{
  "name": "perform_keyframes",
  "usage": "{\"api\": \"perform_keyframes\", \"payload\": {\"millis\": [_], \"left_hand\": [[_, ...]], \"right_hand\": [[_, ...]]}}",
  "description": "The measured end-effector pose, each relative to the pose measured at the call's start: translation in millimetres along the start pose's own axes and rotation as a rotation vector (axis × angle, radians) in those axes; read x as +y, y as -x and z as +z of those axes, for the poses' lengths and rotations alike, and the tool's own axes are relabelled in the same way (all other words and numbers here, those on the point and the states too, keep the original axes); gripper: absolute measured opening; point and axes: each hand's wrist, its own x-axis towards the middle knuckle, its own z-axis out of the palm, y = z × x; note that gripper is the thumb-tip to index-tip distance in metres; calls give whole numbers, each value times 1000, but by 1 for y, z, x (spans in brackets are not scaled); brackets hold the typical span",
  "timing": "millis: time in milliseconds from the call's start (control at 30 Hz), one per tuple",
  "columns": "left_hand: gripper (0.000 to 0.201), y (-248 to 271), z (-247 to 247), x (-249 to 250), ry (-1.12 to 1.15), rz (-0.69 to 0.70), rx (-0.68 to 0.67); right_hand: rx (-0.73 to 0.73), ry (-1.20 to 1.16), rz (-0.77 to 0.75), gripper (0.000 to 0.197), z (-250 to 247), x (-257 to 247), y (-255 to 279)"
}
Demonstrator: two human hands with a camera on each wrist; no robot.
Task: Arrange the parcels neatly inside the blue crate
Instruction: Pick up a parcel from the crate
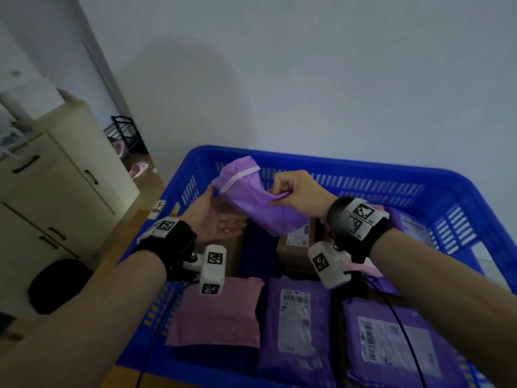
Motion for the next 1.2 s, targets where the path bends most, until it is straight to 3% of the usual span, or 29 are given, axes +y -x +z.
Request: {"api": "perform_keyframes", "payload": {"millis": [200, 267, 400, 533, 600, 700, 767, 833, 900, 1000, 1067, 1200], "left_hand": [[71, -12, 9, 1, 73, 21, -100], [63, -14, 11, 3, 77, 2, -98], [30, -19, 18, 1, -131, -20, -117], [37, -22, 23, -3, -247, 23, -124], [31, -20, 26, -2, -271, 41, -141], [26, -18, 26, -2, -318, 46, -175], [27, -16, 25, -2, -354, 58, -183], [28, -15, 21, -3, -389, 64, -195], [27, -13, 20, -5, -429, 52, -203], [29, -13, 21, -13, -506, -5, -221], [34, -11, 22, -18, -556, -72, -251], [57, -10, 25, -27, -678, -248, -290]], "right_hand": [[53, 170, -2, 51, -29, 3, 12], [60, 144, 47, 52, -35, 4, 18], [105, 245, 115, 49, -44, 6, 29], [243, 316, 149, 49, -45, 11, 33], [349, 232, 159, 52, -42, 17, 33], [514, -20, 352, 63, -36, 25, 36], [558, -331, 492, 45, -31, 22, 42], [492, -614, 603, 24, -29, 16, 51], [390, -667, 666, 30, -28, 14, 61], [257, -392, 683, 22, -20, 18, 72], [221, -273, 682, 31, -16, 22, 80], [88, -287, 716, 42, -12, 24, 104]]}}
